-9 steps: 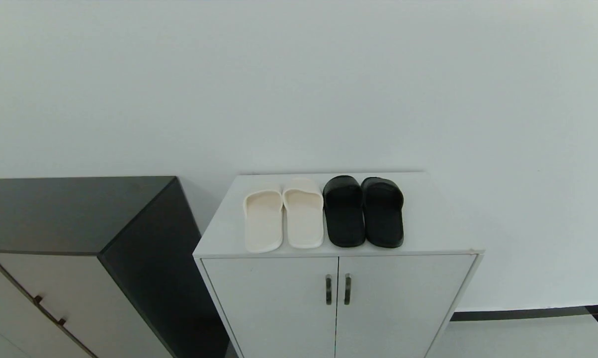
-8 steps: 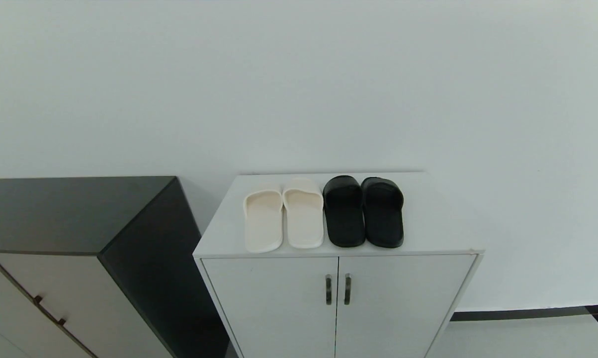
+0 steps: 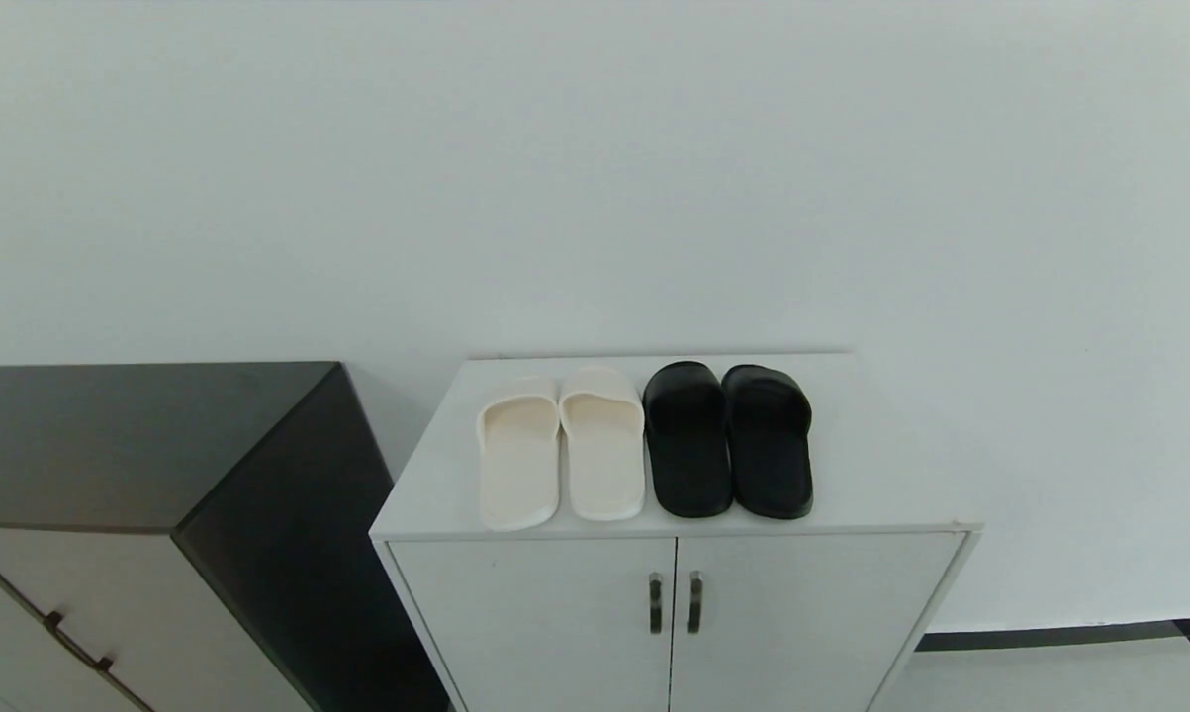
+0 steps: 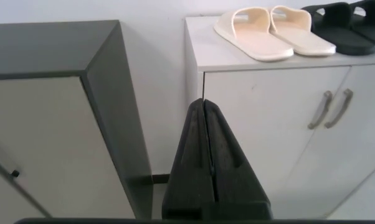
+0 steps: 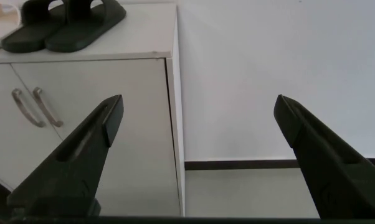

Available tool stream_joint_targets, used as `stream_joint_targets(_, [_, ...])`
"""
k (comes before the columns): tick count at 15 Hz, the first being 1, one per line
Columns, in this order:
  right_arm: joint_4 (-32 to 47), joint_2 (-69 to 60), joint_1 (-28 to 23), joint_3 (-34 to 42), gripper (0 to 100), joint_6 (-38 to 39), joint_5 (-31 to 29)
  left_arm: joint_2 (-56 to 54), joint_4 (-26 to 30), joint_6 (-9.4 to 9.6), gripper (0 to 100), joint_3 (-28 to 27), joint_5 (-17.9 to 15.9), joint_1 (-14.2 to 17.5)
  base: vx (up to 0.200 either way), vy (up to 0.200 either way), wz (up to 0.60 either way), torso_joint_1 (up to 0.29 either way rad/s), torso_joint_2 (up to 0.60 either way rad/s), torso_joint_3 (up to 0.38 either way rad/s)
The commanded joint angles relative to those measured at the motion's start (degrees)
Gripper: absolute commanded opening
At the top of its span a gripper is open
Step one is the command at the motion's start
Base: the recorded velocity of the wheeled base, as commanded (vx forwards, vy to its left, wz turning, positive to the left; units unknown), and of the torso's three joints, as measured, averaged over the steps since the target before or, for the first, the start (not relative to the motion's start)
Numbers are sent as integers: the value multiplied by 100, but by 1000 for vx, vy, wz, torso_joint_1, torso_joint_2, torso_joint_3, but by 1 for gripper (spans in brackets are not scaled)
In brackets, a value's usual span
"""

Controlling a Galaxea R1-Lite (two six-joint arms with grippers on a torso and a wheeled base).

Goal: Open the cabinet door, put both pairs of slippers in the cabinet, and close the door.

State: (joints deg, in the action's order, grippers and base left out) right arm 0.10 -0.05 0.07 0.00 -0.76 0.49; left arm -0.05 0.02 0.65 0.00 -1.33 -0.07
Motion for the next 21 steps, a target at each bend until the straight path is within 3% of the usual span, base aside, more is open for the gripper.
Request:
stream_joint_targets(1, [-1, 5, 1, 0, 100, 5, 4, 5, -2, 6, 0, 0, 1, -1, 0, 0, 0, 0, 0, 0])
stream_joint_targets(6, [-142, 5, 1, -26, 100, 137, -49, 5, -2, -21, 0, 0, -8, 7, 0, 0, 0, 0, 0, 0])
stream_joint_targets(7, [-476, 66, 19, -431, 100, 251, 83, 5, -2, -21, 0, 0, -8, 7, 0, 0, 0, 0, 0, 0])
stream_joint_targets(8, [-440, 436, 37, -1151, 100, 269, 312, 5, -2, -12, 0, 0, -8, -1, 0, 0, 0, 0, 0, 0])
stream_joint_targets(9, [201, 1262, 28, -1740, 100, 181, 848, 5, -2, 6, 0, 0, -8, -1, 0, 0, 0, 0, 0, 0])
stream_joint_targets(12, [307, 3389, 125, -2285, 100, 49, 1384, 5, -2, -3, 0, 0, -17, -1, 0, 0, 0, 0, 0, 0])
stream_joint_targets(15, [-1091, 4856, 1223, -2364, 100, 410, 1050, 5, -2, -12, 0, 0, 1, 7, 0, 0, 0, 0, 0, 0])
stream_joint_targets(17, [-1187, 5533, 2761, -2707, 100, 1201, 83, 5, -2, 23, 0, 0, -8, -1, 0, 0, 0, 0, 0, 0])
stream_joint_targets(19, [-1363, 6228, 3737, -3050, 100, 1587, -717, 5, -2, 6, 0, 0, -8, -1, 0, 0, 0, 0, 0, 0])
stream_joint_targets(21, [-1776, 6992, 3921, -3445, 100, 1675, -857, 5, -2, 14, 0, 0, -17, -1, 0, 0, 0, 0, 0, 0])
